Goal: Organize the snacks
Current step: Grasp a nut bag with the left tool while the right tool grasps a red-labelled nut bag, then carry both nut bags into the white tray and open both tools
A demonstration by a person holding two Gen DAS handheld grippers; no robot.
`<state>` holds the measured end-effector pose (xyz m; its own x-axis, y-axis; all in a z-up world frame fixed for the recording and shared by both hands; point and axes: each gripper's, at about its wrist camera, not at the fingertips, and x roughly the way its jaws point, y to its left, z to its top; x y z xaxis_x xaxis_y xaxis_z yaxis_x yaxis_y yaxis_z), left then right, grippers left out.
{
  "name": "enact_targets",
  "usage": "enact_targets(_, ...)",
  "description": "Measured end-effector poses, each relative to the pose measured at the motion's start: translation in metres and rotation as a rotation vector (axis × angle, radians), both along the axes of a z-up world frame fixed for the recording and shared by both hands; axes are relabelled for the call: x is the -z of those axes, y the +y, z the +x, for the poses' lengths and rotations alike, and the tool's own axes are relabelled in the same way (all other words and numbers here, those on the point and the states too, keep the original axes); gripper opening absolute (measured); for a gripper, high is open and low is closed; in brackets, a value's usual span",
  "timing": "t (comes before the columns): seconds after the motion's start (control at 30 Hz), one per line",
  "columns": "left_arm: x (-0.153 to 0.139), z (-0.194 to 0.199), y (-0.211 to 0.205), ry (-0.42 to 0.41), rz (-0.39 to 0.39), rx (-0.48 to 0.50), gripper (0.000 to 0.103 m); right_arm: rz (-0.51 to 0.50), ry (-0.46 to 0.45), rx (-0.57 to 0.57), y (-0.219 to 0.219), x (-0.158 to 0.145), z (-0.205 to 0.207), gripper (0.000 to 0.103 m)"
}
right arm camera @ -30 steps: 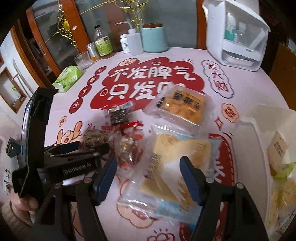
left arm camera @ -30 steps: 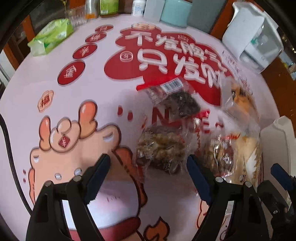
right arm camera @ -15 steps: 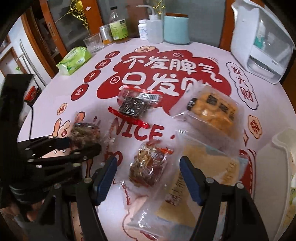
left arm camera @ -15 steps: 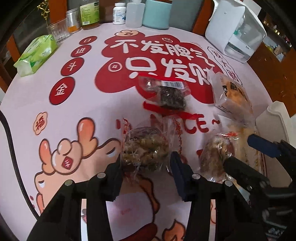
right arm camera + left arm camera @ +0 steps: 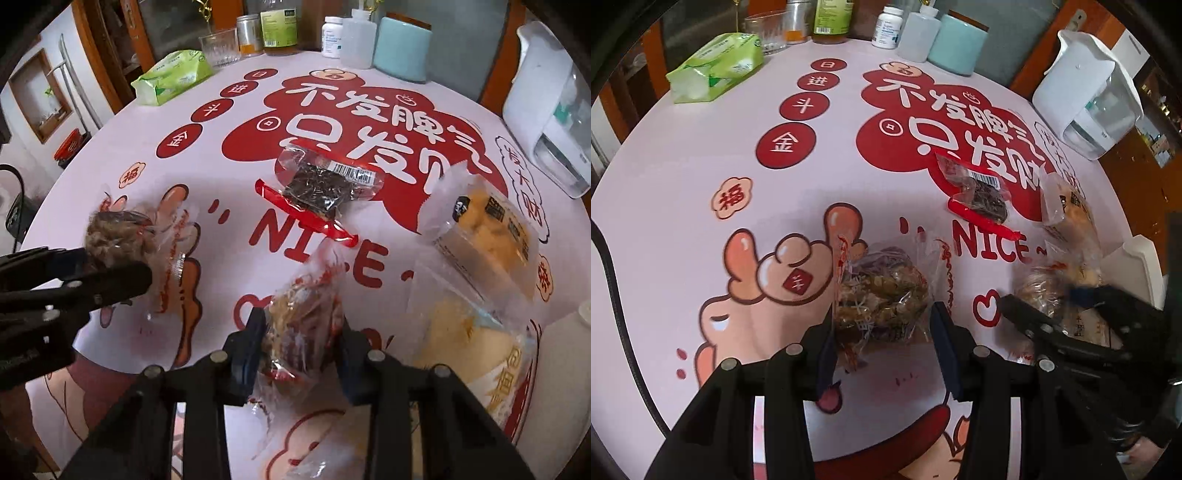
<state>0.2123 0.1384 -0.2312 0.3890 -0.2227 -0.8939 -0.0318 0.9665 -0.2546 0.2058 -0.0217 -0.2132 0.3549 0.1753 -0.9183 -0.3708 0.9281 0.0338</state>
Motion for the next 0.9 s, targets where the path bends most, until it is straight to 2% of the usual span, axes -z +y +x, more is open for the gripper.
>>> enact_targets(0.2,-0.025,-0.016,-0.001,-0.05,0.018,0.018,0.045,0.094,-0.011,0.048,-0.012,-0.022,-0.024,0.035)
enact_targets(0.37,-0.057,-0.033,-0.01,-0.101,0.028,0.062,0.045,0.19,-0.058,0.079,-0.036,-0.064,-0.056,0.035)
enact_targets(0.53,-0.089,-0.052,-0.028,-0.143,0.023,0.12,0.045,0.235,-0.097,0.115,-0.066,-0.098,-0.089,0.035)
enact_targets(0.73,-0.129,-0.077,-0.074,-0.199,0.012,0.237,0.045,0.236,-0.147,0.215,-0.118,-0.131,-0.134,0.035)
enact_targets(0.9,-0.159,-0.1,-0.133,-0.245,-0.001,0.379,0.045,0.206,-0.192,0.298,-0.164,-0.148,-0.169,0.035)
